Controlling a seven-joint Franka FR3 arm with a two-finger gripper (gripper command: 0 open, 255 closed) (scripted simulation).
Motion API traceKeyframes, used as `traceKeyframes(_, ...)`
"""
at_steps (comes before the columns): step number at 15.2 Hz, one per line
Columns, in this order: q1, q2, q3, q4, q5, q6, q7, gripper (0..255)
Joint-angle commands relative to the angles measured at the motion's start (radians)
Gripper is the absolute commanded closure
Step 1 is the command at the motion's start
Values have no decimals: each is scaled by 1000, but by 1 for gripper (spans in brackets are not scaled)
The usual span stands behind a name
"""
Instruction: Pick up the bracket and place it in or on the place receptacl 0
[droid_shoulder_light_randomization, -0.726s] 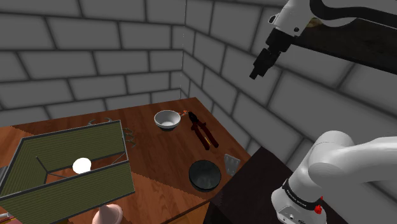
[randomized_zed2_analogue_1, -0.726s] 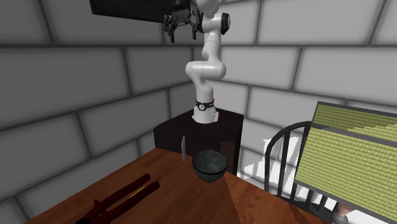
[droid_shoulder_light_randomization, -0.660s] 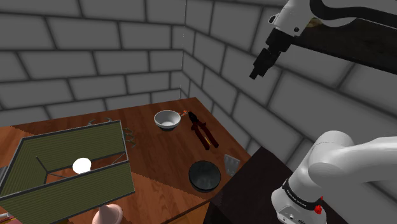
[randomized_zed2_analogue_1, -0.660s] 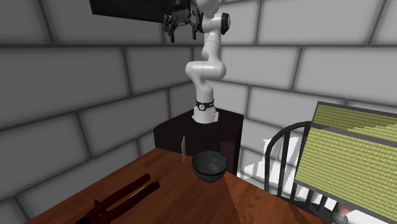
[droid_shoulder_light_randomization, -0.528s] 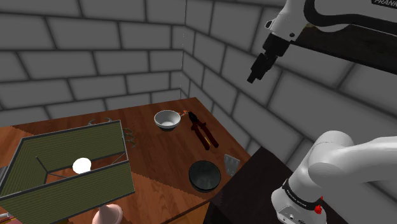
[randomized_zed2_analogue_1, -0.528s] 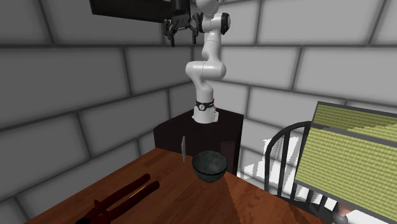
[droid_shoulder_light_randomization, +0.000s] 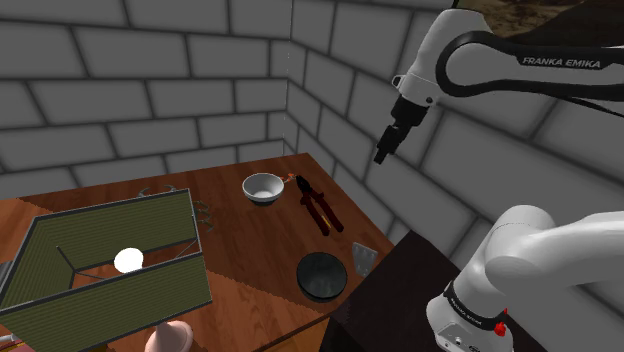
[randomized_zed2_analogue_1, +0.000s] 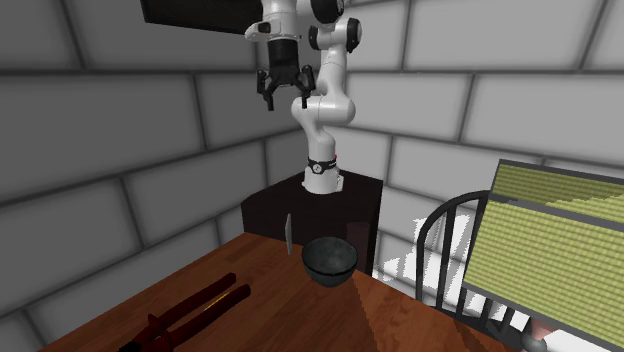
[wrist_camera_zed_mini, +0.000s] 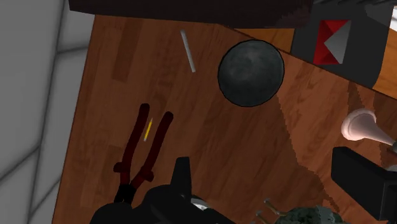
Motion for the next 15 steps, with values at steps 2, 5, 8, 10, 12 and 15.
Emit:
traceKeyframes(2,6,39,3,-87,-7,105,-24,0)
traceKeyframes(5,11,88,3,-151,-16,198,-47,0)
traceKeyframes(8,16,153,2,-206,-25,298,-69,0)
traceKeyframes(10,18,206,2,-237,-30,368,-84,0)
traceKeyframes(12,21,266,1,-263,-36,441,-99,0)
traceKeyframes(15,24,371,0,-292,-46,555,-119,0)
